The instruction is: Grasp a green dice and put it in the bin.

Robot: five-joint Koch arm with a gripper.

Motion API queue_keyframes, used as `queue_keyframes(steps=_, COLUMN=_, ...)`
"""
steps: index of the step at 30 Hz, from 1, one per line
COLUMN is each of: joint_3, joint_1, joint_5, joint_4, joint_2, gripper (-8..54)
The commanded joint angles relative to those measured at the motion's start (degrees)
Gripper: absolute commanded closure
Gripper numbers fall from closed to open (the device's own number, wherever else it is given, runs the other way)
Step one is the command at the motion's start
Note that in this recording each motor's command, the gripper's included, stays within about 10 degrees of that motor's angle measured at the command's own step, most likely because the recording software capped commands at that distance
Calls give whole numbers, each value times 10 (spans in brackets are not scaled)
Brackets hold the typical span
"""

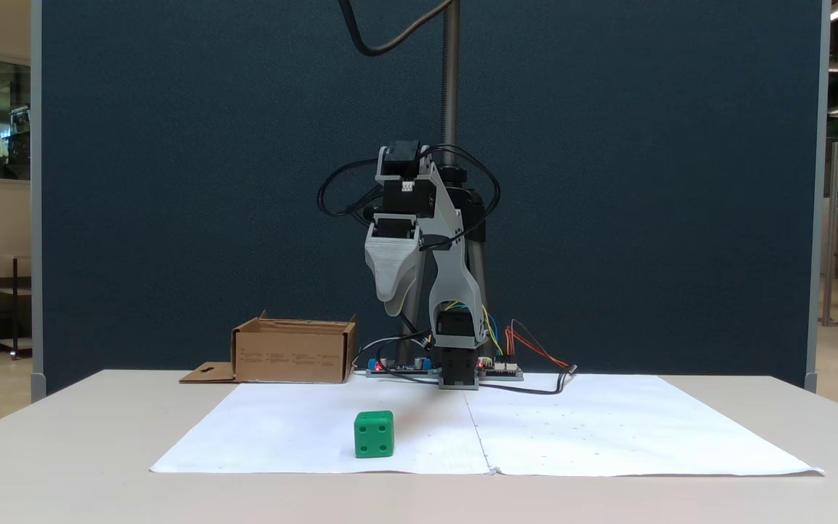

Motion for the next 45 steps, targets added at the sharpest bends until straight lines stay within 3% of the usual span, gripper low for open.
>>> queue_keyframes(steps=1, joint_3=-29, joint_1=1, joint_5=-54, joint_4=100, joint_2=1, gripper=20)
queue_keyframes(steps=31, joint_3=-165, joint_1=-4, joint_5=-48, joint_4=100, joint_2=-149, gripper=17)
queue_keyframes(steps=45, joint_3=-166, joint_1=14, joint_5=-52, joint_4=100, joint_2=-175, gripper=25)
